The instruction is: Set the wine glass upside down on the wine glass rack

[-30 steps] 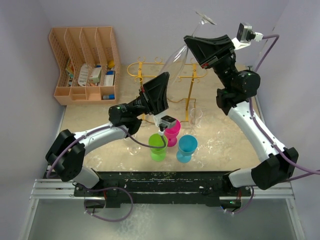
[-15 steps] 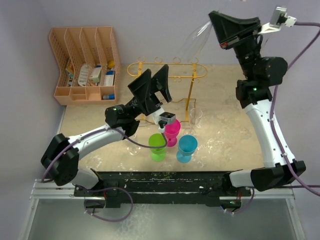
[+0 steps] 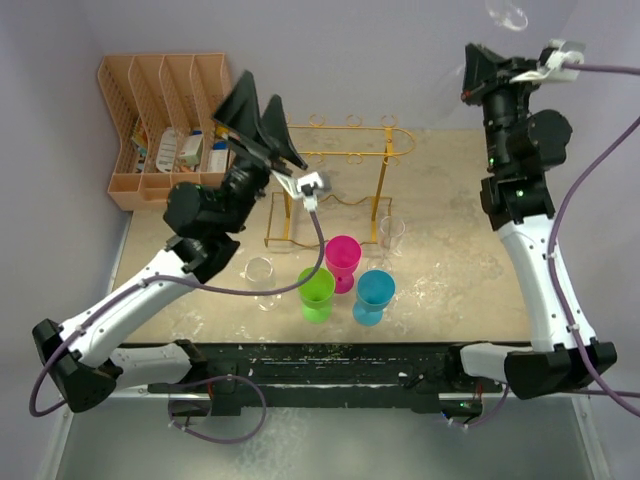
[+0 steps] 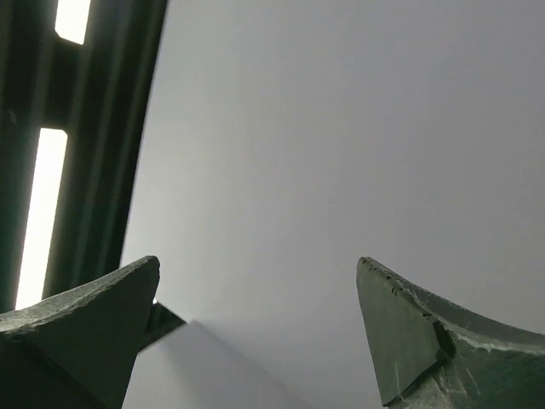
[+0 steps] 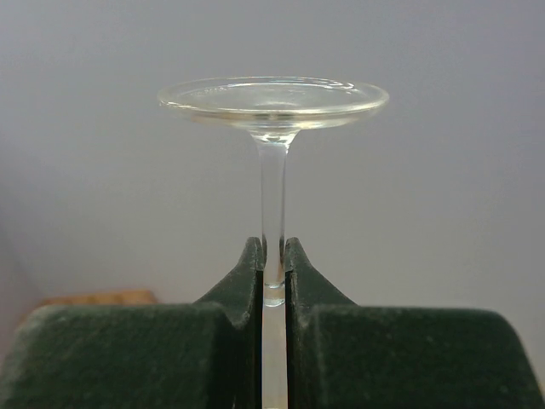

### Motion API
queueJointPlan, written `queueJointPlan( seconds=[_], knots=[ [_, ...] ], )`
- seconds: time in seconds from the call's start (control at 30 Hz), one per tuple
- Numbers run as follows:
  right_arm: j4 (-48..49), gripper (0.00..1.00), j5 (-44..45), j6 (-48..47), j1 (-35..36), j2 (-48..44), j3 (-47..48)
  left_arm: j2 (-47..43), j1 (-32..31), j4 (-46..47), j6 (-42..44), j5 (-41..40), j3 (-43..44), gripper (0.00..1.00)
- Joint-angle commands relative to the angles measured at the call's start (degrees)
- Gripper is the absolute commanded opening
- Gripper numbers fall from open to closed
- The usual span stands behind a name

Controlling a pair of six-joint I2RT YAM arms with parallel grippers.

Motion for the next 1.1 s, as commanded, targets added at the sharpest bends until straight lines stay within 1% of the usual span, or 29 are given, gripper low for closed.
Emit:
queueJointPlan(
  seconds=[0.0,0.07,0.13,0.2,0.27,0.33,0.37,0.47,0.57,0.6,0.67,0.73,0.77,0.87,1.0,1.07],
  knots=[
    [2.9,0.00,9.9,-13.7,0.0,-6.6,-8.4,-1.4,-0.7,-24.2,-11.4,-21.4,15.9,1.00],
    [-0.8,0.00,12.2,-17.1,0.0,-6.7,-9.2,-0.7,-0.7,-32.9,-19.2,-26.4,22.1,1.00],
    [-2.5,0.00,11.4,-17.2,-0.1,-7.2,-11.8,0.0,-0.7,-42.3,-27.2,-30.6,28.6,1.00],
    [-2.0,0.00,5.8,-18.9,-0.4,-8.2,-16.2,1.2,-0.7,-52.9,-35.6,-33.2,35.4,1.00],
    [-3.9,0.00,0.1,-22.1,-0.5,-8.7,-17.4,2.5,-0.4,-65.8,-43.9,-33.7,42.1,1.00],
    [-5.5,0.00,-3.3,-22.7,-1.3,-8.4,-17.3,3.2,1.0,-73.0,-51.1,-31.9,46.3,1.00],
    [-4.6,0.00,-6.3,-22.9,-2.4,-8.5,-18.1,3.1,1.9,-75.0,-53.6,-30.6,47.3,1.00],
    [-3.1,0.00,-14.2,-17.7,-7.6,-7.3,-19.2,2.1,4.8,-78.2,-58.5,-28.2,47.9,1.00],
    [2.5,0.00,-21.3,-12.8,-11.6,-5.8,-22.4,1.0,7.6,-80.1,-61.6,-26.4,47.4,1.00],
    [4.0,0.00,-25.1,-10.6,-12.6,-4.9,-23.2,0.5,8.3,-80.7,-62.9,-25.6,46.9,1.00],
    [4.8,0.00,-27.7,-3.9,-14.6,-2.0,-22.9,-0.6,9.3,-82.0,-64.8,-24.1,45.4,1.00],
    [1.0,0.00,-27.4,0.3,-15.8,1.6,-20.1,-1.3,9.8,-82.8,-65.4,-23.7,43.1,1.00],
    [-0.9,0.00,-27.2,-0.6,-16.0,2.9,-18.5,-1.6,9.9,-82.8,-65.5,-23.8,41.8,1.00],
    [-2.2,0.00,-24.0,-4.6,-16.0,3.2,-19.2,-2.2,10.3,-82.8,-65.7,-24.1,39.2,1.00],
    [3.9,0.00,-18.1,-5.7,-16.1,0.0,-25.5,-1.8,11.2,-84.9,-67.4,-22.1,37.3,1.00],
    [6.3,0.00,-20.3,-7.2,-16.0,-0.4,-28.0,-1.4,12.2,-85.3,-69.1,-21.3,36.1,1.00]
  ],
)
